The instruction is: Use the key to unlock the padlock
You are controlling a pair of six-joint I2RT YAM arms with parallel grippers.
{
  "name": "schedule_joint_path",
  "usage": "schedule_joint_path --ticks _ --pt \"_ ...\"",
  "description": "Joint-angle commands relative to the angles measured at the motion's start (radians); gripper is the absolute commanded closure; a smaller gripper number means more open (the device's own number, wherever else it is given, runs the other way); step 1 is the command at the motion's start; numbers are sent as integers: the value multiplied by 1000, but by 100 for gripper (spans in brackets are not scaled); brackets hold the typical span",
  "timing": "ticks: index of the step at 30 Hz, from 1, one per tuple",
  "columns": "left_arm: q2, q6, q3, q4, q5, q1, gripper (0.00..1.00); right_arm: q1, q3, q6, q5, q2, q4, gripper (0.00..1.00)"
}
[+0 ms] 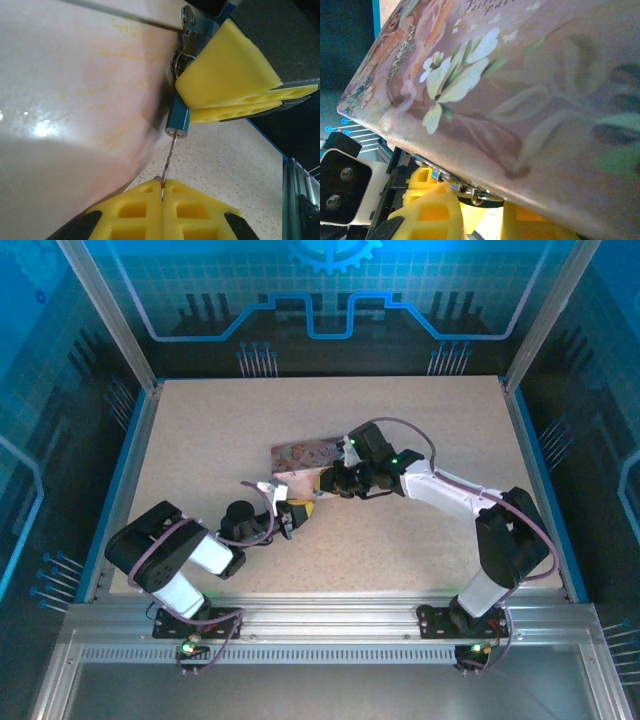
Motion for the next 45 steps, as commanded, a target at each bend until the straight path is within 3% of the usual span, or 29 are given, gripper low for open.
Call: schedule_joint_path --ticks 1,18,31,45 --pt "-16 -14 34 48 -25 -17 100 -2 -6 13 -67 -43 83 99" --pt "-47 -80 33 48 -75 -29 100 2 -27 3 -66 -52 80 100" --pt "-101 -118 47 48 -48 -42 100 -2 -43 11 -65 -47 96 100" --pt "-41 -129 65 48 -89 -40 100 -2 -54 -1 -121 -58 113 100"
